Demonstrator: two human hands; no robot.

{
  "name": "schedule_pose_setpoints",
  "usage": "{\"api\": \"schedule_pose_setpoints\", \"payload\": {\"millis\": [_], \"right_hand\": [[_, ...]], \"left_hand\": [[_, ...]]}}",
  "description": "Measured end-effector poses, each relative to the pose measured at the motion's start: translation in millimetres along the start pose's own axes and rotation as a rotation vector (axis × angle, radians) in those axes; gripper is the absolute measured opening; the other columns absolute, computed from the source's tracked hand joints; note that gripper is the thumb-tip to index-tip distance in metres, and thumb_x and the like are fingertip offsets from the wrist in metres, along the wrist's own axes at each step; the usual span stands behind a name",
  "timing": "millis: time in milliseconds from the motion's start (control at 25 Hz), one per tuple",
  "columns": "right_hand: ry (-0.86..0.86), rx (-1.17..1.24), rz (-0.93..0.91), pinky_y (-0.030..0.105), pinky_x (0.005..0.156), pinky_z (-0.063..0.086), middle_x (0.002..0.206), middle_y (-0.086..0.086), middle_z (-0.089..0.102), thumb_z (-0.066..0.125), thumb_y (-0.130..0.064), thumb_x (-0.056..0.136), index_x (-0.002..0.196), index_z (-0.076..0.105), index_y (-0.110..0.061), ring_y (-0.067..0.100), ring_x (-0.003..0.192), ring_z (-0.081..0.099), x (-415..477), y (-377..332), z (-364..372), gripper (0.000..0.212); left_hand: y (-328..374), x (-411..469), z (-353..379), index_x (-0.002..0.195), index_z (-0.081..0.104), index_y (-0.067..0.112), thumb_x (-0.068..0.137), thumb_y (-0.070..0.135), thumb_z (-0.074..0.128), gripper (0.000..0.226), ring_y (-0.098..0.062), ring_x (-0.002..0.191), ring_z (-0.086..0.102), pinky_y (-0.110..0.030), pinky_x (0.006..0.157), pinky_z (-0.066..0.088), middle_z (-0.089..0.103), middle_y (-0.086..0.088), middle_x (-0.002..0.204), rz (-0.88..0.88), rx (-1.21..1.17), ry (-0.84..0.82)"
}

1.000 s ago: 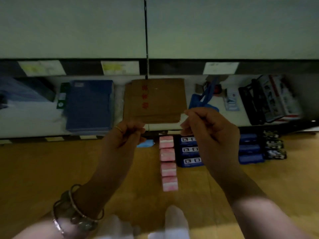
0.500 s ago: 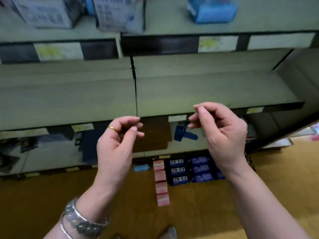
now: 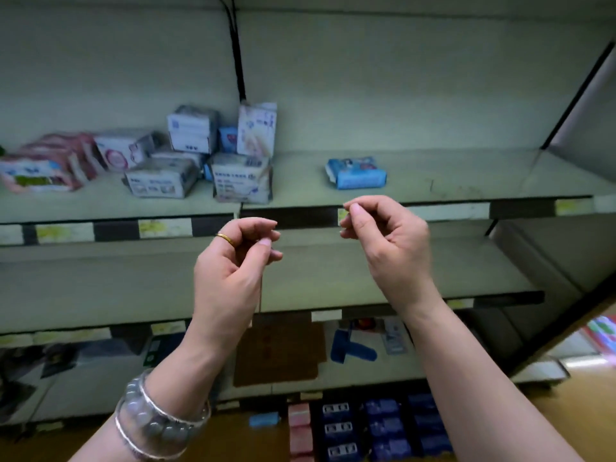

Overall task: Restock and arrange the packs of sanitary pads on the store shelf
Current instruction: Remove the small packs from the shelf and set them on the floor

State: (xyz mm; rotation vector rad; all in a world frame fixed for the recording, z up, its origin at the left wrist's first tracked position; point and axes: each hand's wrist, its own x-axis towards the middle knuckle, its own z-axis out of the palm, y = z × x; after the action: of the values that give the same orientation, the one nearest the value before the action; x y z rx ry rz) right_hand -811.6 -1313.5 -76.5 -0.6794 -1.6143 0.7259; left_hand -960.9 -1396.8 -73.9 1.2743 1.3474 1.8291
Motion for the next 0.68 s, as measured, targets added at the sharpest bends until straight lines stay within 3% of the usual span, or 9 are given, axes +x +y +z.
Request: {"api": "schedule_pose_setpoints", "payload": {"millis": [80,200,400,520,680], "right_hand": [[-0.022,-0.058,0.019,0.050,0.064,0.052,0.070,0.005,0.065,0.055,-0.024,0.086,0.078,0.062,-0.030,0.028,0.066,0.061,16.4,4.1,8.5,0.012],[-0.049,-0.134,0.036,0.045,0.069,0.053,0.070,0.009,0.066,0.055,-0.022,0.083,0.079,0.067,-0.016,0.030,0.068,0.062,42.5,18.0,22.9,0.014],[-0.156,-0.446,0.148,0.018,0.067,0.039,0.079,0.008,0.065,0.058,-0.005,0.086,0.087,0.069,-0.003,0.022,0.077,0.059,106.9,56.1,39.8,0.011],[-0.315,-0.775,0.232,0.022,0.084,0.035,0.116,0.015,0.059,0.060,-0.008,0.086,0.119,0.057,-0.002,0.027,0.110,0.054,153.9,100.4,38.9,0.034],[-0.618,-1.278,0.375,0.044,0.105,0.031,0.146,0.012,0.030,0.062,-0.024,0.087,0.146,0.022,-0.014,0.032,0.132,0.031,195.0,156.5,38.7,0.072]], "left_hand": [[3.1,14.6,0.0,0.088,0.061,0.013,0.089,-0.007,0.049,0.024,-0.006,0.066,0.060,-0.013,0.067,0.050,0.063,-0.005,0.084,0.004,-0.018,0.007],[-2.5,45.4,1.2,0.087,0.061,0.013,0.088,-0.008,0.049,0.024,-0.004,0.063,0.060,-0.013,0.065,0.049,0.063,-0.004,0.082,-0.001,-0.026,-0.002],[-32.3,115.7,6.1,0.086,0.061,0.020,0.087,-0.005,0.051,0.027,-0.011,0.072,0.063,-0.019,0.071,0.052,0.065,-0.001,0.085,-0.090,-0.008,-0.070],[-43.5,152.3,14.0,0.084,0.060,0.024,0.087,-0.005,0.051,0.031,-0.012,0.073,0.062,-0.011,0.064,0.049,0.065,0.002,0.088,-0.136,-0.004,-0.130],[-55.5,193.3,18.6,0.088,0.059,0.027,0.089,0.003,0.054,0.024,-0.007,0.076,0.062,-0.011,0.067,0.046,0.063,0.007,0.090,-0.145,0.073,-0.236]]}}
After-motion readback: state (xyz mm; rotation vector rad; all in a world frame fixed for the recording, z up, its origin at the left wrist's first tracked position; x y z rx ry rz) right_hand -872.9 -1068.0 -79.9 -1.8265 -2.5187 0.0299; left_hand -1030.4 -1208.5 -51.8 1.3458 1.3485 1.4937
